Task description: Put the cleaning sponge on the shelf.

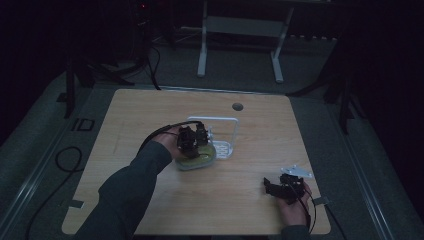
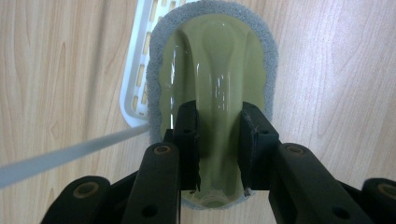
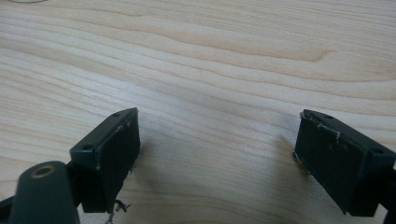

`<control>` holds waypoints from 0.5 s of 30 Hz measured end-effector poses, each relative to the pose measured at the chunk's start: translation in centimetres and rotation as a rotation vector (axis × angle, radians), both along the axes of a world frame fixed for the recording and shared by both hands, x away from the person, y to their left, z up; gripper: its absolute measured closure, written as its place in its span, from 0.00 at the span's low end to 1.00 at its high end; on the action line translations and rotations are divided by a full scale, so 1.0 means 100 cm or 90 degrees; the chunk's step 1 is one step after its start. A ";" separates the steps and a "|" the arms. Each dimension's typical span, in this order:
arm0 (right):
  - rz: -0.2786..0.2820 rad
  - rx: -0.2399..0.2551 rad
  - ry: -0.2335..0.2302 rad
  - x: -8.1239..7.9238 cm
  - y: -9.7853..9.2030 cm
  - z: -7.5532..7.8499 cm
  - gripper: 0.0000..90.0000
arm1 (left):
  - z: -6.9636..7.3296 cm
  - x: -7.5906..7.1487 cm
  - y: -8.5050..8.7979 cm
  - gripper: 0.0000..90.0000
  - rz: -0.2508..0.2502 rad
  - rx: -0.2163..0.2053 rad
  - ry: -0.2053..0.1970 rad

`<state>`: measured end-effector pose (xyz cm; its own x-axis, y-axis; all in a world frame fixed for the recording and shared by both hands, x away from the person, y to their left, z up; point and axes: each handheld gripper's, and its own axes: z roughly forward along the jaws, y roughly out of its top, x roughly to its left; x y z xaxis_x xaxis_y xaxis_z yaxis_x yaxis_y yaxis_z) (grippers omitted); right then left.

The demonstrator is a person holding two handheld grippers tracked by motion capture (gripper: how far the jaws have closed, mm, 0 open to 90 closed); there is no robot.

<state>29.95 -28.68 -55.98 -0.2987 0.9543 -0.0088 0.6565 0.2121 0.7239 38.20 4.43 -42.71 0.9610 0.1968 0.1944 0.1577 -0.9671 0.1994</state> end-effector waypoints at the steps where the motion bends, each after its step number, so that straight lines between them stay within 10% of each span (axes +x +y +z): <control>1: 0.000 0.000 0.000 0.000 0.000 0.000 0.15 | 0.000 0.000 -0.002 0.80 -0.006 0.002 -0.001; 15: 0.001 -0.001 -0.001 0.000 0.000 0.000 0.15 | 0.004 0.006 -0.016 0.80 -0.052 0.000 -0.028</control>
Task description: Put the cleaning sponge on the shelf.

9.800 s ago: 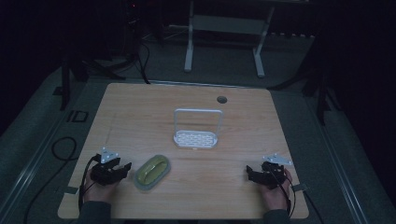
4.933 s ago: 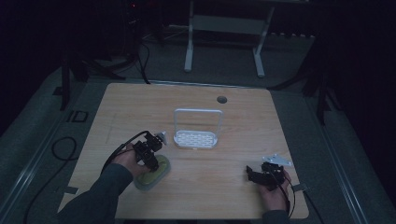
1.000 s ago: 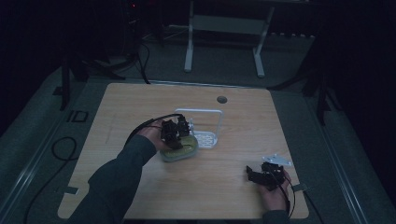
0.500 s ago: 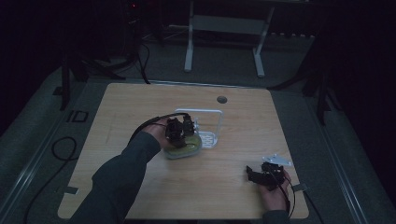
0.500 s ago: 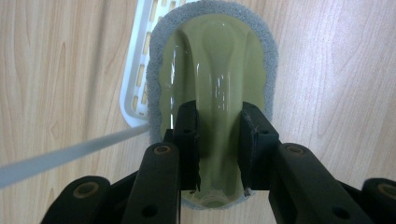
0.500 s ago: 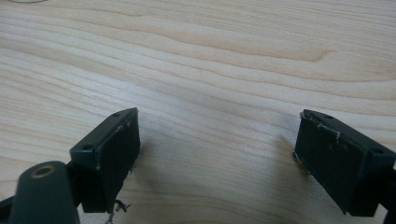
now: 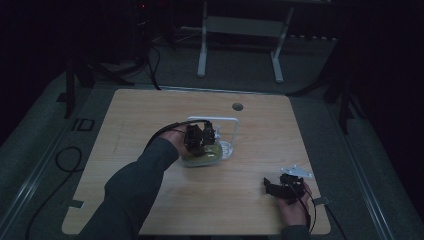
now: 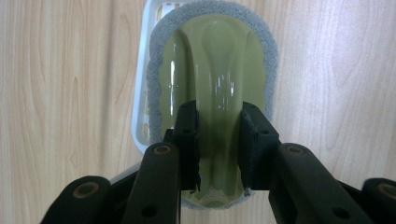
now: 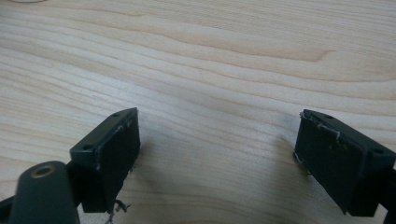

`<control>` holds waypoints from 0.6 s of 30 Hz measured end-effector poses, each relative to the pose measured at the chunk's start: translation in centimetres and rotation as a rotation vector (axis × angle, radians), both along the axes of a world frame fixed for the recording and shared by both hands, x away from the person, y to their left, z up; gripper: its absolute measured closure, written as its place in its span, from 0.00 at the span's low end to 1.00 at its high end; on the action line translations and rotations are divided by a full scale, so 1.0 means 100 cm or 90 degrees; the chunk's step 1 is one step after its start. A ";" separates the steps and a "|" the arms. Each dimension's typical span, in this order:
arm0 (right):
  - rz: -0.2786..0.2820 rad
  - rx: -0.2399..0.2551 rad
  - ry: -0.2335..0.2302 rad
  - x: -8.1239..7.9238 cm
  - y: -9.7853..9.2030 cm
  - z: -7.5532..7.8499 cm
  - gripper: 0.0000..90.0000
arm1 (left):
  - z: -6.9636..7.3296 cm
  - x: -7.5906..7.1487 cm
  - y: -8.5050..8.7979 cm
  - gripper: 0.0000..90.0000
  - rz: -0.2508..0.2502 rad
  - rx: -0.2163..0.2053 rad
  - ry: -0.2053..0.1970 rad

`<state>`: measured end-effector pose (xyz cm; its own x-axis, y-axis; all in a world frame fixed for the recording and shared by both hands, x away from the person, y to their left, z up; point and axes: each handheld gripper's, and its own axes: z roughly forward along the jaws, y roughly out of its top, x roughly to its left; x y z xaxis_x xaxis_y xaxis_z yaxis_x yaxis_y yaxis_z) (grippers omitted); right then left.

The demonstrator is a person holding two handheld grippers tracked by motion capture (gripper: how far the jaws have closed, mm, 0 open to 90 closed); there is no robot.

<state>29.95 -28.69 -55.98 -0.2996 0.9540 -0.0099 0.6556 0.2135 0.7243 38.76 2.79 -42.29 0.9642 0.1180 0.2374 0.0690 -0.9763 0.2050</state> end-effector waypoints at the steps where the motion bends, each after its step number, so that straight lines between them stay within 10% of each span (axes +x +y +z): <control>1: 0.000 0.000 0.000 0.000 0.000 0.000 0.15 | 0.000 0.001 0.000 0.80 -0.001 0.001 -0.002; 18: 0.001 0.001 0.001 0.000 0.000 0.000 0.15 | -0.012 0.010 -0.017 0.80 -0.048 0.005 -0.010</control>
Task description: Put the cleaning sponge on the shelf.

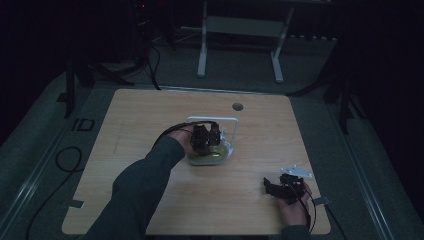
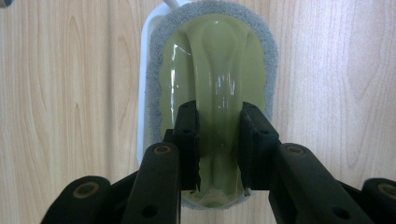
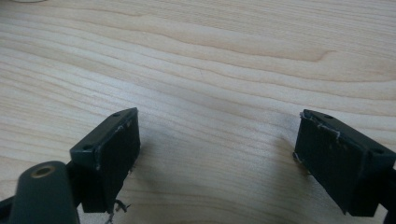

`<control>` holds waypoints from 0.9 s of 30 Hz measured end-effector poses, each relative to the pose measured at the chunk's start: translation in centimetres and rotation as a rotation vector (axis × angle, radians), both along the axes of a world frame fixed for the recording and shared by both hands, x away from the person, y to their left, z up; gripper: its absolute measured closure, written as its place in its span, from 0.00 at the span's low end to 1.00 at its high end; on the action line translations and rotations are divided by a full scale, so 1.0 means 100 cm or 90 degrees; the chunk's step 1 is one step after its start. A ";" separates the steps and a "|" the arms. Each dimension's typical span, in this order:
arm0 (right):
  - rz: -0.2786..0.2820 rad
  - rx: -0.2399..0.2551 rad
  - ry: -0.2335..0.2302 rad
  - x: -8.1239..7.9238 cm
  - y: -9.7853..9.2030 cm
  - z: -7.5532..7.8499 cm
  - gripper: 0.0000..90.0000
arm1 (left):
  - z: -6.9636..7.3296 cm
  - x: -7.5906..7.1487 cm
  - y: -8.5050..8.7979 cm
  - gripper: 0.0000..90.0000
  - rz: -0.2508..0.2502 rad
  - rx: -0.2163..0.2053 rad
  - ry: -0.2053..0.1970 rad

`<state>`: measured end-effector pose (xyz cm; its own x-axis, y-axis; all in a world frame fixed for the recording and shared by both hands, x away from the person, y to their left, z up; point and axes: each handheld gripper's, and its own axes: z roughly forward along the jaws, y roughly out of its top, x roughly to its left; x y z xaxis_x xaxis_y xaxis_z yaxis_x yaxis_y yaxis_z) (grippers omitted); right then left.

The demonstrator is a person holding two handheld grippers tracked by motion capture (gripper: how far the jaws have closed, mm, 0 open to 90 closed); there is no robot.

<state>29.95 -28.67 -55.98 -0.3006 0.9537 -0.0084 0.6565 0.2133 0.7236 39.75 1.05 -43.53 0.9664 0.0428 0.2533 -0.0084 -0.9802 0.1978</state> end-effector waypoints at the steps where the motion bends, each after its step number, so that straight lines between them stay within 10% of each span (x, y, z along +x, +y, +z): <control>1: 0.000 0.000 0.000 0.000 0.000 0.000 0.15 | 0.000 0.000 -0.001 0.80 -0.001 0.000 -0.001; 27: 0.002 0.000 0.000 0.000 0.000 0.000 0.15 | -0.008 0.010 -0.014 0.80 -0.020 0.034 -0.040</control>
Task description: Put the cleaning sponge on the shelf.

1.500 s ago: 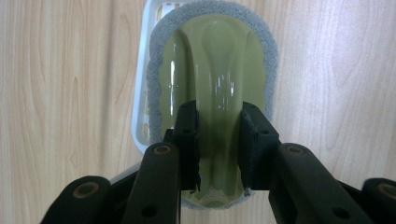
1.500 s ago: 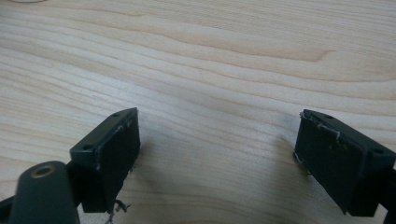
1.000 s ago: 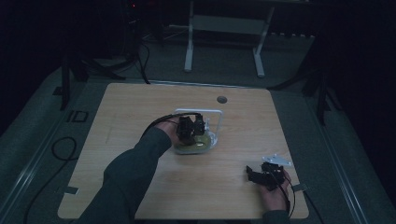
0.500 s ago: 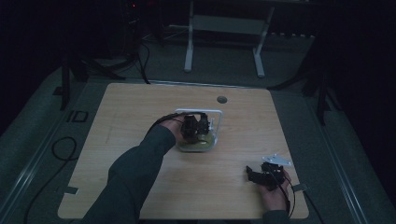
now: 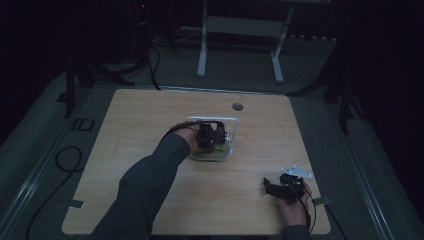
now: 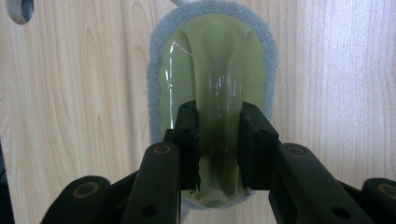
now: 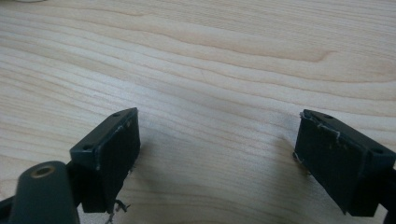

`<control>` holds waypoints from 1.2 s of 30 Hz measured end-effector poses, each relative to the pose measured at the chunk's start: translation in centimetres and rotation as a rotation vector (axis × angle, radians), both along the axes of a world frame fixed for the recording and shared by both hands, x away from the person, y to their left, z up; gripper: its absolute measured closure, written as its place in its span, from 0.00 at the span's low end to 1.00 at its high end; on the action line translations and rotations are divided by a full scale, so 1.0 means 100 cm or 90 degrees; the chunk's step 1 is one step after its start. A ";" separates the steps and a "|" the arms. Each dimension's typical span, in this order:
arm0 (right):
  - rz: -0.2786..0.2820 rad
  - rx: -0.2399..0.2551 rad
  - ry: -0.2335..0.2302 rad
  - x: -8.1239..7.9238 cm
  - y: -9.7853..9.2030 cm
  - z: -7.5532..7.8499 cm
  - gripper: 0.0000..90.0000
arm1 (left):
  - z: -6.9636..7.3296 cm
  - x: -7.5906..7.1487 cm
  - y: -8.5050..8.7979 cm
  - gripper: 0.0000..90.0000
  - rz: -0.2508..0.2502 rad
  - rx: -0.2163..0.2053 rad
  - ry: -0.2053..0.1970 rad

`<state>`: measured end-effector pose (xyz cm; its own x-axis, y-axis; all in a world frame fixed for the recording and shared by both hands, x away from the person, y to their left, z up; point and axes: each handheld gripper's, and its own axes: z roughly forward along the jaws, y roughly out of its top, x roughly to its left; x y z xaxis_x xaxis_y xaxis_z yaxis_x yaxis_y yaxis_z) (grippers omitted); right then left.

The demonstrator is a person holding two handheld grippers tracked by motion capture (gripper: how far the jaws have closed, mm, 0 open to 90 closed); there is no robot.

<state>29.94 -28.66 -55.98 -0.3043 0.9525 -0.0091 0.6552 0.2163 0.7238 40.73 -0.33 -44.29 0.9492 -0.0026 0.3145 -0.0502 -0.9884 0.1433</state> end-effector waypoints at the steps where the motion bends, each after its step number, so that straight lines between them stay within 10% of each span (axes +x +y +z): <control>1: 0.000 0.000 0.000 0.000 0.000 0.000 0.15 | 0.000 0.000 0.000 0.80 0.000 0.000 0.000; 36: 0.002 0.000 0.001 0.000 0.000 0.000 0.15 | -0.018 0.010 -0.009 0.79 0.020 0.028 -0.035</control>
